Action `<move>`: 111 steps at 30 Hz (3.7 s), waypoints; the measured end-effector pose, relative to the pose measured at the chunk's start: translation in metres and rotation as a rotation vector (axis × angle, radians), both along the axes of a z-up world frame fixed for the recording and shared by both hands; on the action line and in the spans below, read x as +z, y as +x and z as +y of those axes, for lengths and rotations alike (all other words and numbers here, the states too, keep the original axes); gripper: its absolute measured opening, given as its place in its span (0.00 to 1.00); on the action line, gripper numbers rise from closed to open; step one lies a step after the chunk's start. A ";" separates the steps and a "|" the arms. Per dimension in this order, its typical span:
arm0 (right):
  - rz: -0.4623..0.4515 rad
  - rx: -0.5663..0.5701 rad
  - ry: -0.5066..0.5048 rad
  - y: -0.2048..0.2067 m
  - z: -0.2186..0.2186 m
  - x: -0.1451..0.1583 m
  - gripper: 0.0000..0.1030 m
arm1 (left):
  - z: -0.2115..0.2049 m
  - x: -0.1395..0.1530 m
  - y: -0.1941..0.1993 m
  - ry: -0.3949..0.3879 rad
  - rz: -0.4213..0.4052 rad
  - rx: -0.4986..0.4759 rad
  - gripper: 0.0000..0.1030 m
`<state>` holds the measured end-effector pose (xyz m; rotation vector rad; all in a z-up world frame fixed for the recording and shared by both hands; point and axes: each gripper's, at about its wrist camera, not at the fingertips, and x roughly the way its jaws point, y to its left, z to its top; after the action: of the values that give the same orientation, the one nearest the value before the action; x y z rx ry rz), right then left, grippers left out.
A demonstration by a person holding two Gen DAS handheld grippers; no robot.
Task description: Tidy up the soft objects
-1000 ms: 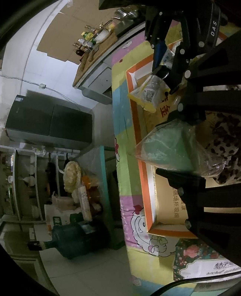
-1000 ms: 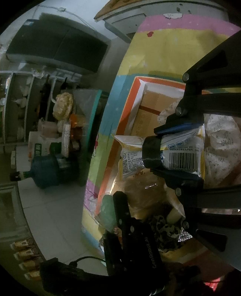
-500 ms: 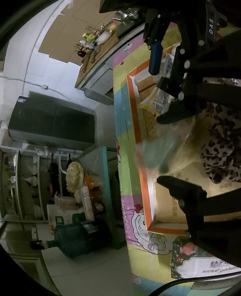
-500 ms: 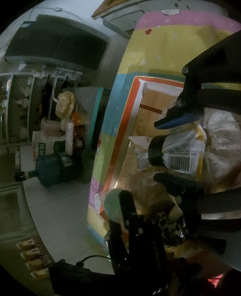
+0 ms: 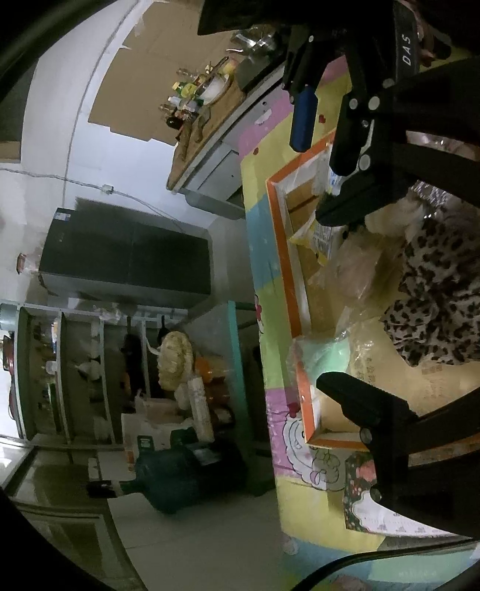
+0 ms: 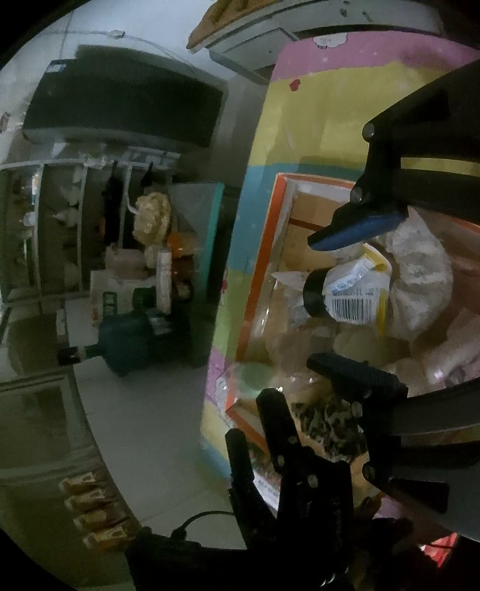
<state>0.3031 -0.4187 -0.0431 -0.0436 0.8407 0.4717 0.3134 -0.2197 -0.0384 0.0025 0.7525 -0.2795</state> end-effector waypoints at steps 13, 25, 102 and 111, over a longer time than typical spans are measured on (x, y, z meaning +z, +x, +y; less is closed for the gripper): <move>-0.035 -0.009 -0.016 -0.033 0.014 0.023 0.58 | 0.009 0.024 -0.033 -0.025 -0.051 -0.021 0.81; -0.074 -0.003 0.005 -0.069 0.038 0.042 0.72 | 0.034 0.043 -0.066 -0.016 -0.118 -0.004 0.82; 0.100 0.295 0.066 -0.134 0.307 -0.050 0.73 | 0.326 0.014 -0.162 -0.076 -0.145 0.311 0.82; 0.050 0.228 0.001 -0.146 0.315 -0.046 0.73 | 0.336 0.000 -0.151 -0.085 -0.115 0.311 0.82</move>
<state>0.1572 -0.1041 -0.0889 -0.1283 0.8893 0.6899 0.1625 0.1165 -0.0384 -0.1762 0.6156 -0.0138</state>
